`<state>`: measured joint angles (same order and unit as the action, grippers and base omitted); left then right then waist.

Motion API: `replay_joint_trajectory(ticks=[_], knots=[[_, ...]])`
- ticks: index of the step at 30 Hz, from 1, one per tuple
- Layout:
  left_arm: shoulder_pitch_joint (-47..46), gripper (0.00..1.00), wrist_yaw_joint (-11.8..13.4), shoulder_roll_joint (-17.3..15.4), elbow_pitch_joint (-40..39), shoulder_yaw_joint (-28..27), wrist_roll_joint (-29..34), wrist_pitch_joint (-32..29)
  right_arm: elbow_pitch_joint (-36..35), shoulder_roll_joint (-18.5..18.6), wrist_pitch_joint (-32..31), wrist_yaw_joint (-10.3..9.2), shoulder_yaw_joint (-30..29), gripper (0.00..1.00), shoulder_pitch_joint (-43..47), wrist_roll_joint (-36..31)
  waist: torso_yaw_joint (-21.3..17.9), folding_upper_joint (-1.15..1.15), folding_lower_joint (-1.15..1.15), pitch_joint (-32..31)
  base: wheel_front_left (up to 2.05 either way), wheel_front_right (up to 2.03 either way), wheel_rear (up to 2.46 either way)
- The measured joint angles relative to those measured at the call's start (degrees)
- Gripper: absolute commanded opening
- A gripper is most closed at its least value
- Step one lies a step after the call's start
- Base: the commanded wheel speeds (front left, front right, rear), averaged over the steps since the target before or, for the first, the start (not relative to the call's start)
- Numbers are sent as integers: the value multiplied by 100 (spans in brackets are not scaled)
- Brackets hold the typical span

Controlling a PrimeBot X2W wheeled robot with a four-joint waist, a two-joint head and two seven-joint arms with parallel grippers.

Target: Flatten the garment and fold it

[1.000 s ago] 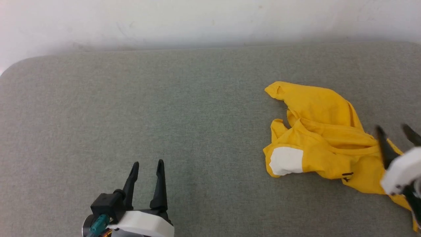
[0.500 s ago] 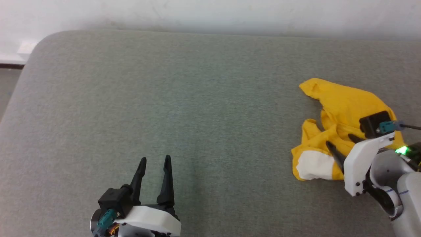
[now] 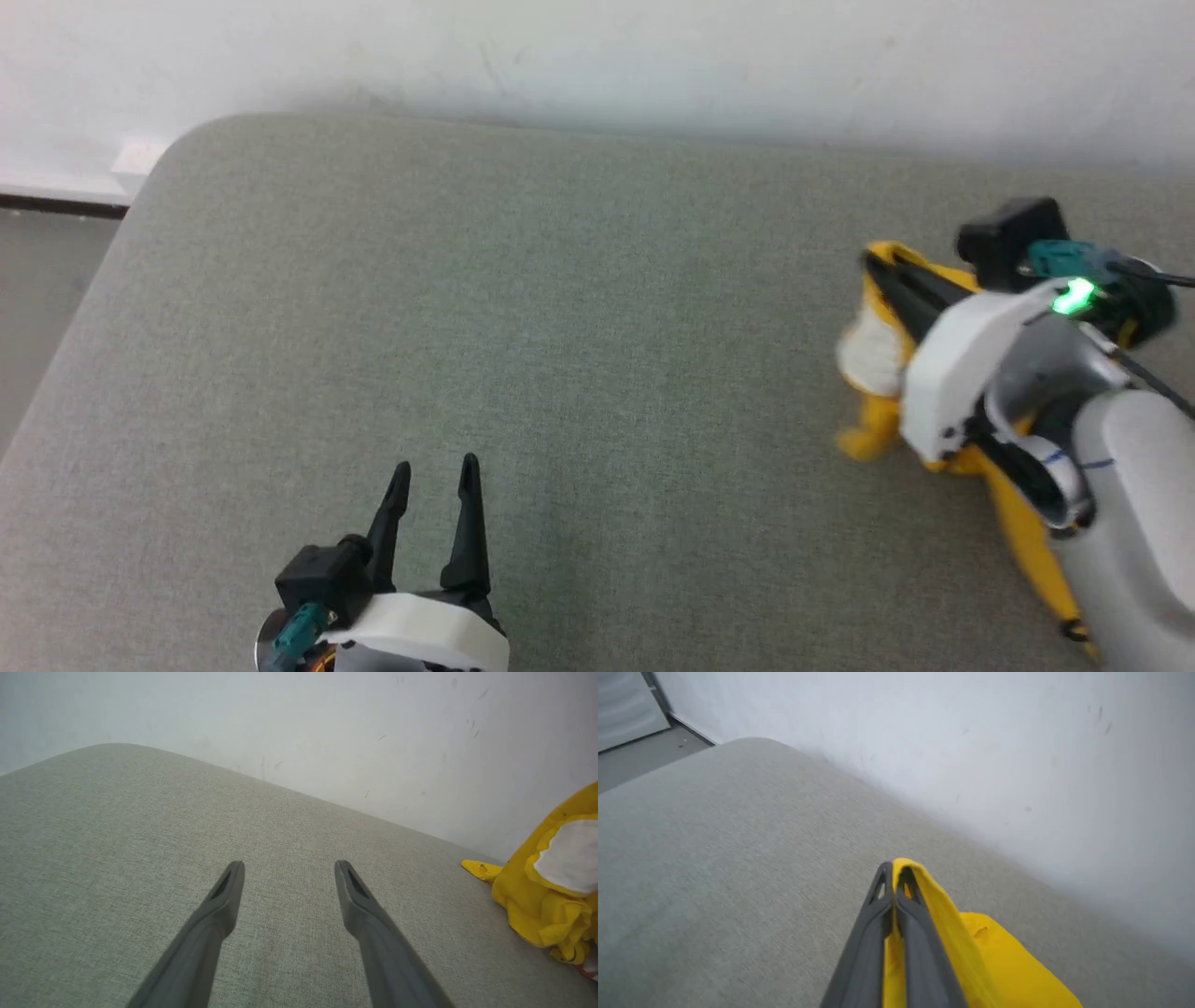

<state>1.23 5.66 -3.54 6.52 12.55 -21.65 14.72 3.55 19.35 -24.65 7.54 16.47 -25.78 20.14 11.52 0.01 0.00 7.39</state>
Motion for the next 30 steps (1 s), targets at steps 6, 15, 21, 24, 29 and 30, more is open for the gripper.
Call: replay_joint_trajectory(ticks=[6,15,21,24,29,30], knots=[[37,100,0,10,-26,-56,0,1,-937,-476,-224,0,1116,0,75,555,-127,0,0,-190,0,0,0],[124,100,-8,10,-48,-99,2,1,-1100,121,-1316,0,2703,0,1555,1478,-148,0,0,-43,0,0,0],[117,100,-13,13,3,-84,2,1,-1151,316,-1468,0,2408,100,1688,1574,-173,0,1,32,0,0,0],[116,100,-14,18,34,-54,1,1,-1257,57,-1236,0,1825,100,1594,1585,-211,0,0,15,0,0,0],[108,100,-16,30,62,20,0,1,-1209,-368,-826,0,537,100,1011,1196,-194,0,0,-11,0,0,0],[105,100,-27,31,60,33,1,1,-1118,-445,-786,0,253,100,871,1048,-179,0,0,-1,0,0,0]])
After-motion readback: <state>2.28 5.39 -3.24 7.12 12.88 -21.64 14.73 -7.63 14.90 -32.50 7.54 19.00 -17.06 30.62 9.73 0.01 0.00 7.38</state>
